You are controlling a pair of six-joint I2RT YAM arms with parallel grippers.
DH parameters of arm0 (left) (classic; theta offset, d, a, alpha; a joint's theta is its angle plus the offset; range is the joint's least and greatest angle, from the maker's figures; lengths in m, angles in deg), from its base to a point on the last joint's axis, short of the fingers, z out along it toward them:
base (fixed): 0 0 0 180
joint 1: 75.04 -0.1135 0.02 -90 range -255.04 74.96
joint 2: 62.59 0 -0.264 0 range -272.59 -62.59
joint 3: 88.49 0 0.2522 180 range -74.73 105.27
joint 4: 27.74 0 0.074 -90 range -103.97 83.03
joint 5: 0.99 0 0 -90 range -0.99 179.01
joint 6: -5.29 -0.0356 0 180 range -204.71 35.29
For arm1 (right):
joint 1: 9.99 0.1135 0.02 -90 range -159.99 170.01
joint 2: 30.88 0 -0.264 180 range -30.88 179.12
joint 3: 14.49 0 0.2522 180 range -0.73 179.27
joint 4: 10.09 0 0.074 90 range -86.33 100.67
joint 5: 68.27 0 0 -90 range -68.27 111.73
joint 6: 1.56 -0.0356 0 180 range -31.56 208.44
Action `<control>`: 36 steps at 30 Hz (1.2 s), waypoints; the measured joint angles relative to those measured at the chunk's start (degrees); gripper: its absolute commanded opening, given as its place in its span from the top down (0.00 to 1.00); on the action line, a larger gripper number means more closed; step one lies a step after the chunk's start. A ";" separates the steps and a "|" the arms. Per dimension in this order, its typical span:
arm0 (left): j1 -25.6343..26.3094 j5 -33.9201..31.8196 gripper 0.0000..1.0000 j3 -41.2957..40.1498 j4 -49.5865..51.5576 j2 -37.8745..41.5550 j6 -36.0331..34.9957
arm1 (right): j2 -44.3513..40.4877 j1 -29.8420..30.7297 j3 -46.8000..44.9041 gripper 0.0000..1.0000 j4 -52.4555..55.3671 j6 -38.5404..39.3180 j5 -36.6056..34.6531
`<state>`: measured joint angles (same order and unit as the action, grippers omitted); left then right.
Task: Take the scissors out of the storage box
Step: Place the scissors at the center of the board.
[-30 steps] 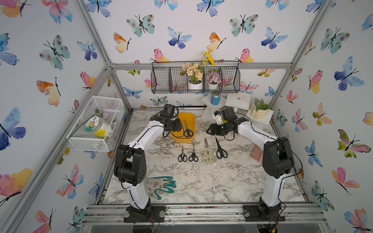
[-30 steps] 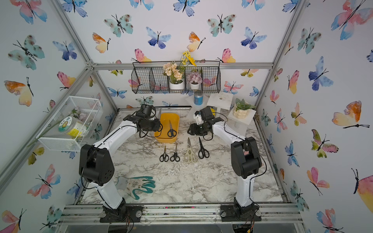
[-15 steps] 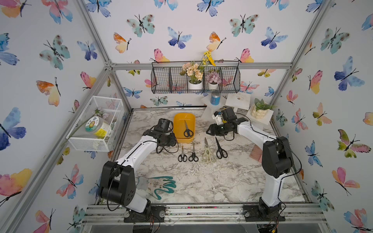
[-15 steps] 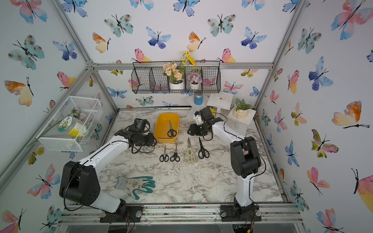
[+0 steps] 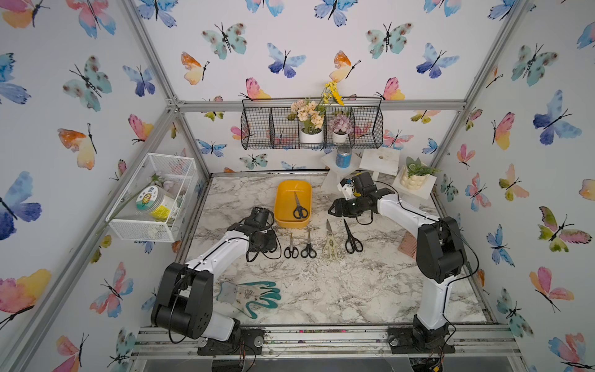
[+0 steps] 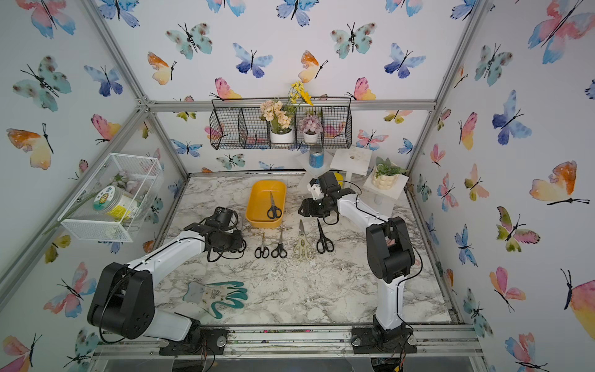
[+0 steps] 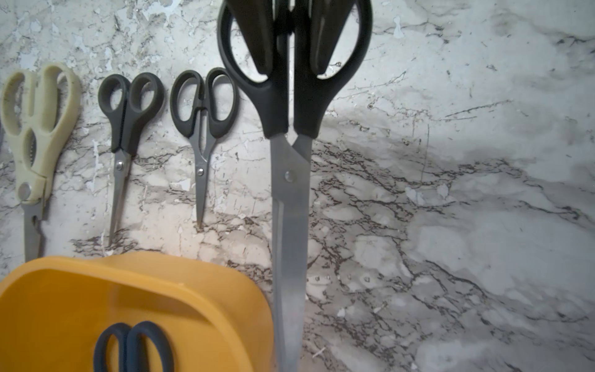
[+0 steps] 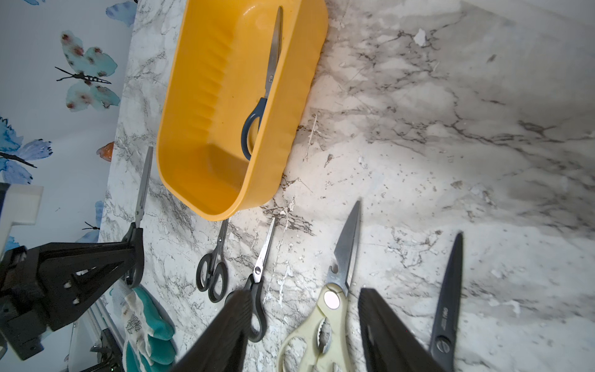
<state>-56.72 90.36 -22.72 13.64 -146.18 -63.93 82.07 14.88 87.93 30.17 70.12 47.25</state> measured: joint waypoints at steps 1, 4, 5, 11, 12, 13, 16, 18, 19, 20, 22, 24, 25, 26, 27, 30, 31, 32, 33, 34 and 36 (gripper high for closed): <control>0.00 0.00 0.91 -0.31 -0.33 -0.09 0.02 | 0.11 0.00 0.04 0.42 -0.02 0.00 0.00; 0.00 0.00 0.91 -0.98 -1.57 -1.57 0.04 | 0.22 0.00 0.11 0.42 0.00 0.02 0.00; 0.00 0.00 0.91 -1.07 -1.99 -2.32 0.02 | 0.22 0.00 0.13 0.42 0.00 0.07 0.02; 0.00 0.04 0.91 -1.95 -4.31 -5.35 -0.02 | 0.22 0.00 0.15 0.42 0.00 0.46 0.00; 0.00 0.04 0.91 -2.10 -4.68 -5.90 -0.04 | 0.22 0.00 0.15 0.42 0.02 0.50 0.00; 0.00 0.02 0.91 -2.16 -4.94 -6.32 -0.04 | 0.22 0.00 0.15 0.42 0.02 0.55 0.00; 0.00 0.07 0.90 -2.32 -5.97 -7.58 -0.07 | 0.28 0.00 0.52 0.42 0.11 0.66 0.00; 0.00 0.07 0.90 -2.32 -6.80 -8.66 -0.09 | 0.37 0.00 1.22 0.42 0.13 0.85 0.00; 0.00 0.07 0.90 -2.32 -7.06 -9.07 -0.13 | 0.37 0.00 1.46 0.42 0.15 0.90 0.00; 0.00 0.07 0.90 -2.32 -7.30 -9.60 -0.15 | 0.37 0.00 1.75 0.42 0.15 0.94 0.00; 0.00 0.09 0.90 -2.27 -7.93 -10.27 -0.20 | 0.37 0.00 2.01 0.42 0.13 1.03 0.00; 0.00 0.09 0.87 -2.29 -8.48 -10.45 -0.24 | 0.37 0.00 2.03 0.42 0.20 1.05 0.00; 0.00 0.09 0.85 -2.29 -8.68 -10.51 -0.26 | 0.42 0.04 2.03 0.42 0.31 1.05 0.00; 0.00 0.09 0.83 -2.29 -8.79 -10.56 -0.37 | 0.42 0.07 2.03 0.42 0.42 1.07 0.00; 0.00 0.09 0.81 -2.29 -8.79 -10.56 -0.39 | 0.42 0.15 2.03 0.42 0.50 1.07 0.00; 0.00 0.09 0.71 -2.29 -8.83 -10.56 -0.42 | 0.42 0.22 2.03 0.42 0.55 1.05 0.00; 0.00 0.13 0.69 -2.29 -8.98 -10.56 -0.31 | 0.42 0.24 2.03 0.42 0.55 1.07 0.00; 0.02 0.15 0.69 -2.29 -9.11 -10.56 -0.48 | 0.42 0.24 2.03 0.42 0.55 1.07 0.00; 0.02 0.13 0.69 -2.29 -9.16 -10.54 -0.50 | 0.42 0.24 2.03 0.42 0.55 1.07 0.00; 0.00 0.11 0.68 -2.29 -9.18 -10.54 -0.55 | 0.42 0.24 2.03 0.42 0.57 1.07 0.00; 0.02 0.11 0.66 -2.14 -8.98 -10.54 -0.59 | 0.42 0.24 2.03 0.42 0.61 1.07 0.00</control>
<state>-56.69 90.47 -24.86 4.66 -156.72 -64.52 82.48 15.12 89.96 30.78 71.19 47.25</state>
